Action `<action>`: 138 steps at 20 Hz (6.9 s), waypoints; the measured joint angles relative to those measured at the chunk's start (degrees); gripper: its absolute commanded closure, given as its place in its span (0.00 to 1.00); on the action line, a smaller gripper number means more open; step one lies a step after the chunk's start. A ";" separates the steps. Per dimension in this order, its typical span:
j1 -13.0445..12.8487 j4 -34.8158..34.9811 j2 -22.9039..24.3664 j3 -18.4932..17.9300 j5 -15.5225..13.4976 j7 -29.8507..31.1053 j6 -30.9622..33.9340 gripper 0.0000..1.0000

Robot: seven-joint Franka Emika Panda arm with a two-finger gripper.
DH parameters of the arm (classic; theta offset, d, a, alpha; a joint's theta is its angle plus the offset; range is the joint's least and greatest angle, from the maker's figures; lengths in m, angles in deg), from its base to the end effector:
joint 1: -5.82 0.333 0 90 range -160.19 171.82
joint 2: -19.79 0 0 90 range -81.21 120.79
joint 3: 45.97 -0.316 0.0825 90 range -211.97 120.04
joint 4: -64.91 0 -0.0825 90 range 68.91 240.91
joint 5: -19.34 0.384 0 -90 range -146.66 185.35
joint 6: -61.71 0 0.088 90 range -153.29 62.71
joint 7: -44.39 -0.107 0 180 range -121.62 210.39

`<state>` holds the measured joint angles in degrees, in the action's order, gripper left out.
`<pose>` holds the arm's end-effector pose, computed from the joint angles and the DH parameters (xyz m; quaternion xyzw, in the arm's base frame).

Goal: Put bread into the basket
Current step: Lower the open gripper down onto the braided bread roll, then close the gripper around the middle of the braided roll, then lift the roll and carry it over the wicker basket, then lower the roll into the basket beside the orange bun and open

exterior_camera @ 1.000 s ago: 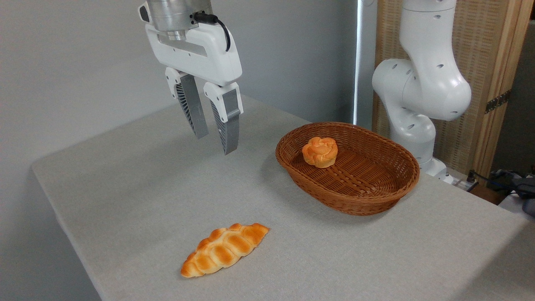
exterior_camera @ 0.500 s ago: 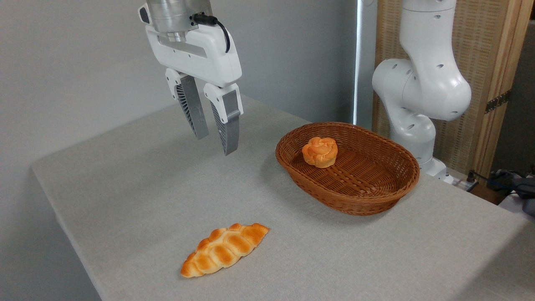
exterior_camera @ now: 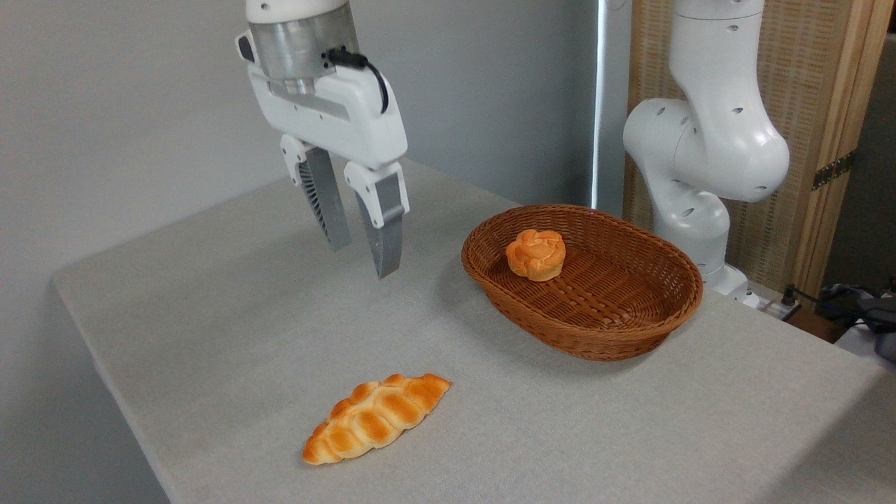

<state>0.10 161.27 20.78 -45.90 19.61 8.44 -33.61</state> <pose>0.5522 -0.0555 0.5895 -0.9343 0.3565 0.0010 0.0022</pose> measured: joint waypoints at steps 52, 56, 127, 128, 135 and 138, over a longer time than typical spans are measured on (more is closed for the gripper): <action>1.88 22.24 -4.61 0.32 5.45 0.23 -31.86 0.00; 1.88 23.49 -5.06 0.32 5.46 -0.08 -35.93 0.00; -1.01 48.52 41.00 -4.45 6.89 -17.84 3.70 0.02; -1.07 48.52 41.00 -4.45 6.95 -17.84 3.70 0.00; -1.86 48.53 40.97 -4.45 6.98 -17.84 3.43 0.00; -1.96 48.53 40.97 -4.45 6.98 -17.84 3.42 0.00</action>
<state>-1.86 209.80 61.75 -50.34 26.59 -9.40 -30.19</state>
